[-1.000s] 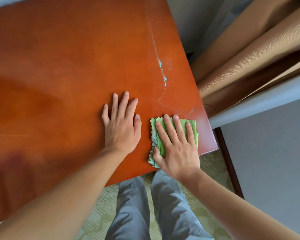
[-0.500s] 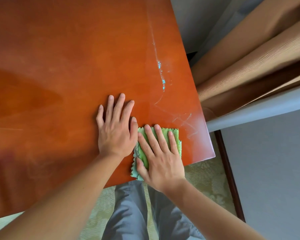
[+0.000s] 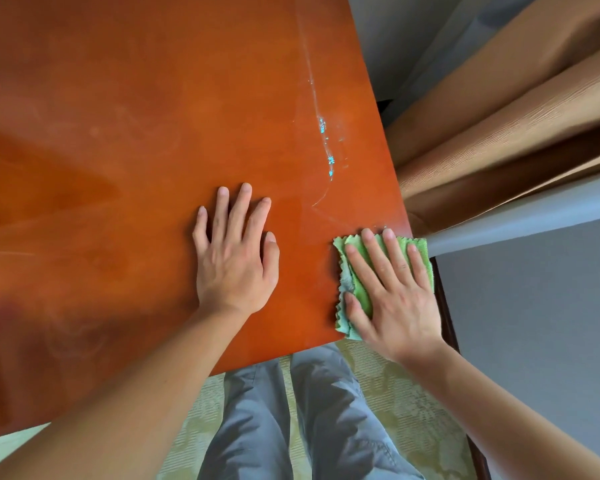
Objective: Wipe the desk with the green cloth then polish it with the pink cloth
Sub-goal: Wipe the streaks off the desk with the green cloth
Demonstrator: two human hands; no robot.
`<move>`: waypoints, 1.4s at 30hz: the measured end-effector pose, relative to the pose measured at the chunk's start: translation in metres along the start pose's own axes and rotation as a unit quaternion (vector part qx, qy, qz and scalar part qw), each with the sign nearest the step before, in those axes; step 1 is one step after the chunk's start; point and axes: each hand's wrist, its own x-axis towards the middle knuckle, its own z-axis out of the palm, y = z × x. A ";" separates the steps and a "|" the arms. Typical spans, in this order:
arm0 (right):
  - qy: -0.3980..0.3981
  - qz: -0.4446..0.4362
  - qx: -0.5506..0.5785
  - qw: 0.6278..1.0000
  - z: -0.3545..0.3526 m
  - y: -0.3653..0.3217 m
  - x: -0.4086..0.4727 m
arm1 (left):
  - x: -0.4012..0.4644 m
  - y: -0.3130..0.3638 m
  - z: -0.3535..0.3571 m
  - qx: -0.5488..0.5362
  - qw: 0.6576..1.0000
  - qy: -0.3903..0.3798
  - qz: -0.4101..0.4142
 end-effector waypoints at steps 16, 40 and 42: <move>-0.040 -0.078 0.002 0.996 0.004 -0.042 0.048 | 0.000 -0.002 0.001 -0.009 1.000 0.022 0.010; -0.008 -0.027 0.016 0.999 0.007 -0.054 0.077 | 0.000 -0.003 0.001 0.005 1.000 0.011 0.017; -0.007 -0.018 0.001 1.000 0.003 -0.038 0.071 | 0.000 -0.004 0.002 0.003 1.000 0.014 0.014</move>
